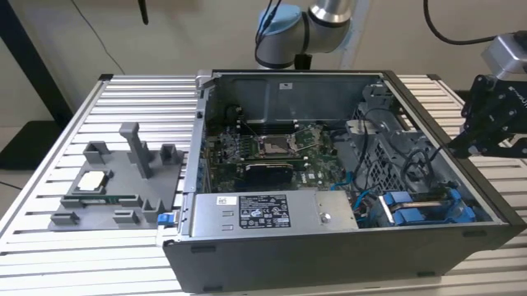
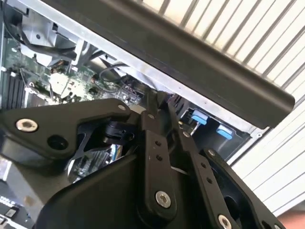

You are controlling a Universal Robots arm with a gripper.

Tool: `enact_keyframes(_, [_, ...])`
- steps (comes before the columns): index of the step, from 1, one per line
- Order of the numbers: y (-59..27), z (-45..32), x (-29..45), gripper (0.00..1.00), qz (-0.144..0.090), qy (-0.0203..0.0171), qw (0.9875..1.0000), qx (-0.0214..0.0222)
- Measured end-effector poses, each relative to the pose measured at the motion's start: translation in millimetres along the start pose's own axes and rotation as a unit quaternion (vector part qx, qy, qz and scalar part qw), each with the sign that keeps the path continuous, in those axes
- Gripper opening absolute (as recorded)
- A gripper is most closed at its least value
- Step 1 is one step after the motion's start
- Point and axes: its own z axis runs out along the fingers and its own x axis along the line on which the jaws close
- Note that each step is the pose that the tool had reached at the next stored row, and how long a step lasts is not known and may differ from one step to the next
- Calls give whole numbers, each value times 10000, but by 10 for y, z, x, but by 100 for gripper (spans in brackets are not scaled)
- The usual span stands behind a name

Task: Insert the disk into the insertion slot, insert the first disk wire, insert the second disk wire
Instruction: 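Insert the second disk wire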

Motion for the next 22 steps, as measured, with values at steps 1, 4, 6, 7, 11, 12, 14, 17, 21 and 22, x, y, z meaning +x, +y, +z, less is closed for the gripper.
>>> enact_keyframes(1, [-24, -1, -2, 24, 0, 0, 10000, -3])
enact_keyframes(4, [-59, -4, 3, 22, 4, 0, 10000, -16])
enact_keyframes(6, [-63, -6, 15, 20, 12, 3, 10000, -53])
enact_keyframes(7, [-65, -8, 18, 20, 17, 5, 10000, -76])
enact_keyframes(11, [-77, -10, 26, 20, 38, 20, 9999, -164])
enact_keyframes(12, [-78, -11, 31, 20, 47, 30, 9998, -197])
enact_keyframes(14, [-80, -15, 45, 20, 66, 58, 9996, -269])
enact_keyframes(17, [-81, -19, 67, 17, 88, 93, 9993, -350])
enact_keyframes(21, [-83, -18, 94, 16, 105, 107, 9990, -424])
enact_keyframes(22, [-84, -12, 95, 16, 105, 106, 9990, -424])
